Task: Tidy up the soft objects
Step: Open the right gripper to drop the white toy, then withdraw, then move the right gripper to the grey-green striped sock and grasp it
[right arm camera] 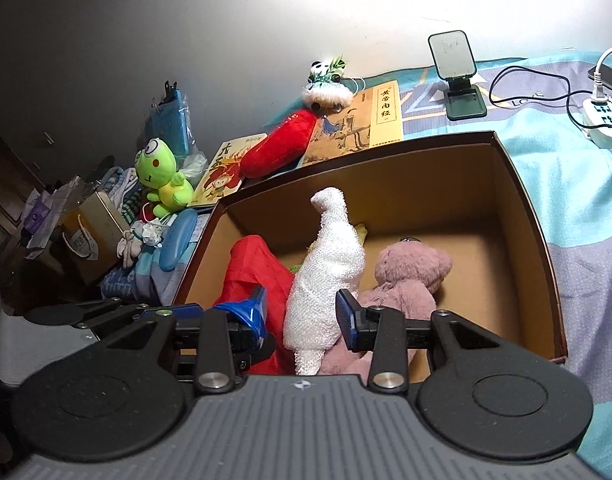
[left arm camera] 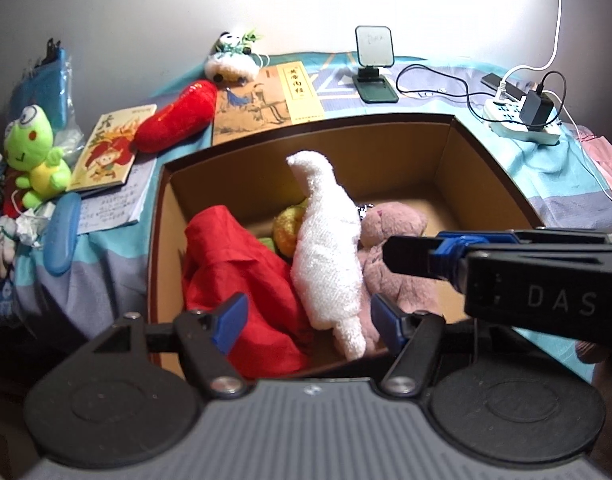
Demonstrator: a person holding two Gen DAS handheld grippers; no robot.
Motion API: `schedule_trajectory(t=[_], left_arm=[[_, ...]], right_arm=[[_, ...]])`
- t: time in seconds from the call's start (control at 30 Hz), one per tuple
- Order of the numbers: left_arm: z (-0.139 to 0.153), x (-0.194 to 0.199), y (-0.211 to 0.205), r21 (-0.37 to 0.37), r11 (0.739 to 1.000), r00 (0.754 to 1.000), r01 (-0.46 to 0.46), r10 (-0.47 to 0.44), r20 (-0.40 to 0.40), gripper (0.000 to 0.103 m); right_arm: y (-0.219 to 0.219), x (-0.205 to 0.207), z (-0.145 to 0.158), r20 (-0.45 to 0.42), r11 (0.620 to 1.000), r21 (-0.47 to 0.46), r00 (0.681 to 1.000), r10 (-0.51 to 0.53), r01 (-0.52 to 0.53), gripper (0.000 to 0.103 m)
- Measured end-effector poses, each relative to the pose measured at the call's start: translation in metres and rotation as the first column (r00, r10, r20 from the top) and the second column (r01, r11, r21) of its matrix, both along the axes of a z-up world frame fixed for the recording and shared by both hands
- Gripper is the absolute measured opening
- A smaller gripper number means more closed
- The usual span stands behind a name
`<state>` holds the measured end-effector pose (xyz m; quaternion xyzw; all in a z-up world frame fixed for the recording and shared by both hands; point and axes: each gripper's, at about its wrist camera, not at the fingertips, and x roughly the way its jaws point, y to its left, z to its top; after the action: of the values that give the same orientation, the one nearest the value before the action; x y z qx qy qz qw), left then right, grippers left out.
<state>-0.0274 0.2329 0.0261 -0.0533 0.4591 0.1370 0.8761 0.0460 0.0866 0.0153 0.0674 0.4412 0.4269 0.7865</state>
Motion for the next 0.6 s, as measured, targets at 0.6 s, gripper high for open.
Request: schedule_trajectory(t=[0.6], left_arm=[[-0.018, -0.041, -0.081, -0.001, 0.999, 0.995, -0.037, 0.037, -0.089, 0.068]], right_arm=[[-0.070, -0.043, -0.008, -0.034, 0.994, -0.067, 0.996, 0.081, -0.083, 0.021]])
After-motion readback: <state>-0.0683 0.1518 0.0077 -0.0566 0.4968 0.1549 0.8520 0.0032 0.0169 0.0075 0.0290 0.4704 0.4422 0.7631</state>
